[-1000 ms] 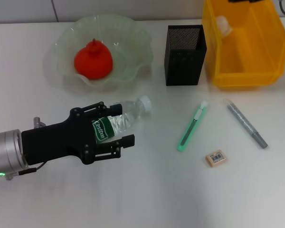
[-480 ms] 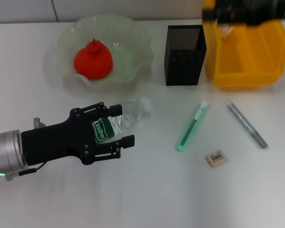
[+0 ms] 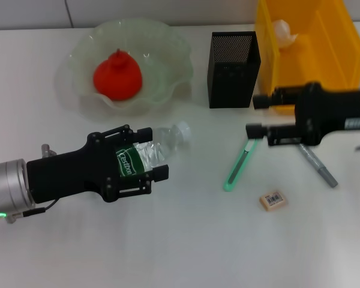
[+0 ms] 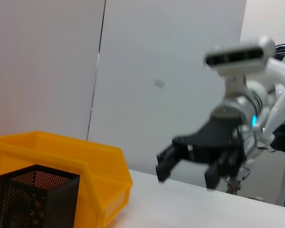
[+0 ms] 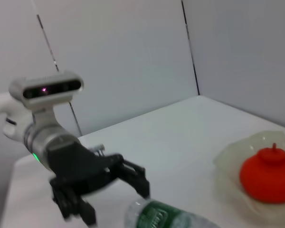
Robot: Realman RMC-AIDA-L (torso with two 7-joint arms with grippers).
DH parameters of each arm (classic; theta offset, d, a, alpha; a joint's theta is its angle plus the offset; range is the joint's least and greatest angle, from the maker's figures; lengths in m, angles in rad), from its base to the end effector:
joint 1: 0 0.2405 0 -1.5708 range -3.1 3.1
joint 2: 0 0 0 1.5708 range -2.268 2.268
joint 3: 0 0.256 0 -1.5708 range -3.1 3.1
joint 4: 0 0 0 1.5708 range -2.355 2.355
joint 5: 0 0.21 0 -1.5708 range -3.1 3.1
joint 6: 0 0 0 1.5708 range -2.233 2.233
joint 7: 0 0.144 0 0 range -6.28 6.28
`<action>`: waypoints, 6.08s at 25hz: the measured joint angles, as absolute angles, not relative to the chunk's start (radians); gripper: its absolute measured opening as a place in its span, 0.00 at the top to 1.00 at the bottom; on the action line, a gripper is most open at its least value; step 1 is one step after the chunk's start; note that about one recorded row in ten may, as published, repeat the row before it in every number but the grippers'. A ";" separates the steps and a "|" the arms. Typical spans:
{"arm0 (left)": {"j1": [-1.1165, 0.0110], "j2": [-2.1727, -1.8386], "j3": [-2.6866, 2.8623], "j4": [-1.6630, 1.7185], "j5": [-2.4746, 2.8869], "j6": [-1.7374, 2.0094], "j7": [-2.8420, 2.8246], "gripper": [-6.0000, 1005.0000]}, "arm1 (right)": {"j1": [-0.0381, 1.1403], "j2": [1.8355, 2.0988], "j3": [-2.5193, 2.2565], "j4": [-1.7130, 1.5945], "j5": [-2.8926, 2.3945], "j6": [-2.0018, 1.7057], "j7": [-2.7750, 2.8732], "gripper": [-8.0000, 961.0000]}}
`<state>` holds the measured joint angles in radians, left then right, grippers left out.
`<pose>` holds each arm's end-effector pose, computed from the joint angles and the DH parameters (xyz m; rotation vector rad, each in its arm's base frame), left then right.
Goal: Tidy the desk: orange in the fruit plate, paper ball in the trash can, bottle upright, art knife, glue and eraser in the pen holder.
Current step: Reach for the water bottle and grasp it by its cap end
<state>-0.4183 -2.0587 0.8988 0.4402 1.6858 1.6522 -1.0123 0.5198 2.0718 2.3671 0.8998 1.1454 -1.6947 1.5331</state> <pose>-0.2697 0.2766 -0.0272 -2.7217 -0.3922 -0.9919 0.2312 0.3313 0.0295 -2.8500 0.4972 0.6384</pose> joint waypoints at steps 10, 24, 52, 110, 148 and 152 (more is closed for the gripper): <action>-0.431 -2.056 0.899 0.440 1.686 1.618 -1.047 0.20 | 0.455 2.087 2.427 0.655 1.157 -1.557 1.213 0.28; -0.441 -2.060 0.899 0.449 1.683 1.597 -1.048 0.21 | 0.429 2.089 2.495 0.566 1.163 -1.551 1.076 0.28; -0.711 -2.066 0.914 0.792 2.040 1.445 -1.789 0.21 | 0.436 2.086 2.502 0.566 1.168 -1.523 1.078 0.28; -0.793 -2.080 1.571 0.865 2.321 1.066 -2.204 0.21 | 0.437 2.088 2.502 0.562 1.169 -1.529 1.077 0.28; -0.809 -2.080 1.654 0.849 2.325 0.995 -2.196 0.52 | 0.449 2.086 2.502 0.552 1.170 -1.522 1.080 0.28; -0.807 -2.080 1.654 0.849 2.325 0.994 -2.195 0.55 | 0.449 2.086 2.502 0.552 1.170 -1.522 1.080 0.28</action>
<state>-0.8074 -2.0800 1.6537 0.8490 2.3255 0.9938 -2.1952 0.4494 2.0862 2.5019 0.5522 1.1704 -1.5217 1.0799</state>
